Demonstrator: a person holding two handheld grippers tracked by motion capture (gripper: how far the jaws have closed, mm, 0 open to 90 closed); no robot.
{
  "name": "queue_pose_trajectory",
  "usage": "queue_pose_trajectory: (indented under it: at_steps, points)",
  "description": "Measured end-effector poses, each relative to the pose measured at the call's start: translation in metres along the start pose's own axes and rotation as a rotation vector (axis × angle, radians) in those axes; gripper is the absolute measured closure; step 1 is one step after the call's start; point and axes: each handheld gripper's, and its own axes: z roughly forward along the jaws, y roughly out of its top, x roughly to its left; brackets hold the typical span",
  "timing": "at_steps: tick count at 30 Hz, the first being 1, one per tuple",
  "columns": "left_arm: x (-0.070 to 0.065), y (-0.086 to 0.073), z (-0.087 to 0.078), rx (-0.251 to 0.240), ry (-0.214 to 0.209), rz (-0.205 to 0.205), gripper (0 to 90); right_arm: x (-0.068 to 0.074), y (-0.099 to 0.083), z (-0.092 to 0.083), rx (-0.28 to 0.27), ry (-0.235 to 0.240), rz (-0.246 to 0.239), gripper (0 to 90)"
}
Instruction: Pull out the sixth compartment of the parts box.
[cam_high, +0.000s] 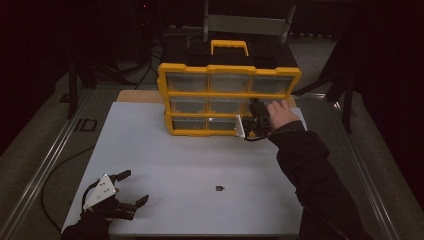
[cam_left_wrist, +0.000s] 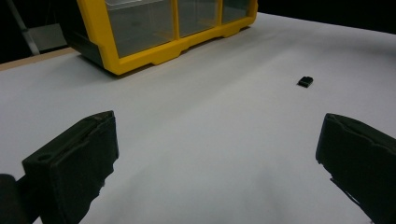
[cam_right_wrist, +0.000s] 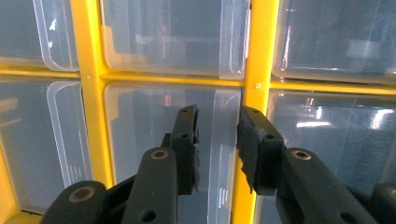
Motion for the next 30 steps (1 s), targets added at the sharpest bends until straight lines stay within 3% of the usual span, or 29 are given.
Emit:
queue_pose_trajectory:
  at_steps: [8, 30]
  points:
    - [0.0000, 0.0002, 0.0000, 0.000, 0.001, 0.002, 0.5, 0.0030, 0.0017, 0.0009, 0.010, -0.050, -0.007, 76.8]
    - [0.0004, 0.0001, 0.0007, 0.001, 0.000, -0.003, 0.5, -0.0030, 0.0016, -0.0016, -0.002, -0.029, -0.012, 78.9]
